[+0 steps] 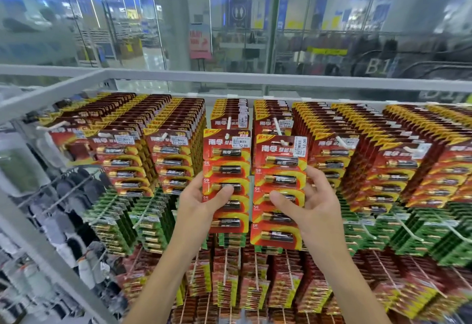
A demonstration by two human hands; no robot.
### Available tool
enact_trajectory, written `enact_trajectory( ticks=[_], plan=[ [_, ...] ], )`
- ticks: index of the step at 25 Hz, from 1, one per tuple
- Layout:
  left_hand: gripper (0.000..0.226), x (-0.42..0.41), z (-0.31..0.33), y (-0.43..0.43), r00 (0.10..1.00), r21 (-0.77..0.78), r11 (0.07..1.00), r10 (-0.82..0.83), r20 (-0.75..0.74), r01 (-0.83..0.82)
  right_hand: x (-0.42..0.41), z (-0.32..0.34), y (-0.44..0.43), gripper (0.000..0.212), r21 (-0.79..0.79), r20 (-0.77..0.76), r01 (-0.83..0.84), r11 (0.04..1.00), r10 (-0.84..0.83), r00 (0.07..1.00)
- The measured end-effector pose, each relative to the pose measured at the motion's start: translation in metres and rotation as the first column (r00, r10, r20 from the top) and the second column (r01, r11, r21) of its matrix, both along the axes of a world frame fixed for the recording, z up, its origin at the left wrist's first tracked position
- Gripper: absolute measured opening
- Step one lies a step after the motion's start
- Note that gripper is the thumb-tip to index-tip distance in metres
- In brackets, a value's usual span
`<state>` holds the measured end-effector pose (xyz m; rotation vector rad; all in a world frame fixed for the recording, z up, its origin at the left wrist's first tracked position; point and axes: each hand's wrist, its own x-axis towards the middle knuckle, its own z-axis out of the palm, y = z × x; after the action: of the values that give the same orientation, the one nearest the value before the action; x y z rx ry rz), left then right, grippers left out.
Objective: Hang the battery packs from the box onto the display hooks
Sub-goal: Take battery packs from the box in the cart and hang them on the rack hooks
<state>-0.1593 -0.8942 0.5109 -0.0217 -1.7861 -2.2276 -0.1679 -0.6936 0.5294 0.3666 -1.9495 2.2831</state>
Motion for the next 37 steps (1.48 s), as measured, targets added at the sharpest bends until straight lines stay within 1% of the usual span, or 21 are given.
enact_trajectory(
  ticks=[4, 8, 13, 18, 24, 27, 28, 31, 33, 35, 37],
  plan=[
    [0.038, -0.01, 0.002, 0.003, 1.0, 0.005, 1.0, -0.013, 0.003, 0.013, -0.002, -0.002, -0.002, 0.066, 0.018, -0.001, 0.032, 0.999, -0.032, 0.999],
    [0.039, -0.022, 0.001, 0.003, 1.0, -0.015, 1.0, -0.005, 0.012, 0.005, 0.006, 0.001, -0.003, 0.054, 0.047, -0.003, 0.049, 0.998, -0.049, 0.999],
    [0.038, -0.033, -0.002, 0.004, 1.0, -0.062, 0.998, 0.023, 0.007, -0.022, 0.016, 0.01, -0.002, 0.054, 0.013, 0.021, 0.026, 1.0, -0.026, 0.999],
    [0.037, -0.038, -0.006, 0.006, 1.0, -0.055, 0.998, 0.02, 0.004, -0.019, 0.016, 0.012, 0.003, 0.055, -0.014, 0.011, 0.023, 1.0, -0.023, 1.0],
    [0.037, -0.051, -0.007, 0.004, 1.0, -0.041, 0.999, 0.025, 0.012, -0.025, -0.014, 0.003, -0.003, 0.049, 0.016, 0.029, 0.049, 0.999, -0.05, 0.998],
    [0.039, -0.062, -0.006, 0.003, 0.998, -0.064, 0.996, 0.056, 0.017, -0.055, -0.041, -0.003, -0.009, 0.048, 0.038, 0.038, 0.077, 0.996, -0.078, 0.996],
    [0.037, -0.066, -0.007, 0.002, 0.997, -0.072, 0.995, 0.071, 0.02, -0.069, -0.05, -0.005, -0.012, 0.05, 0.069, 0.031, 0.096, 0.993, -0.099, 0.995],
    [0.033, -0.078, -0.01, 0.0, 0.991, -0.102, 0.987, 0.127, 0.044, -0.122, -0.076, -0.012, -0.015, 0.07, 0.144, 0.011, 0.133, 0.981, -0.136, 0.991],
    [0.028, -0.086, -0.013, -0.001, 0.986, -0.139, 0.98, 0.153, 0.067, -0.143, -0.089, -0.014, -0.019, 0.072, 0.134, 0.0, 0.145, 0.98, -0.147, 0.989],
    [0.024, -0.091, -0.015, -0.002, 0.982, -0.148, 0.978, 0.162, 0.093, -0.147, -0.101, -0.016, -0.024, 0.068, 0.126, 0.022, 0.148, 0.981, -0.152, 0.988],
    [0.026, -0.095, -0.015, -0.002, 0.979, -0.154, 0.976, 0.171, 0.11, -0.153, -0.108, -0.02, -0.029, 0.06, 0.12, 0.04, 0.171, 0.978, -0.177, 0.983]
  ],
)
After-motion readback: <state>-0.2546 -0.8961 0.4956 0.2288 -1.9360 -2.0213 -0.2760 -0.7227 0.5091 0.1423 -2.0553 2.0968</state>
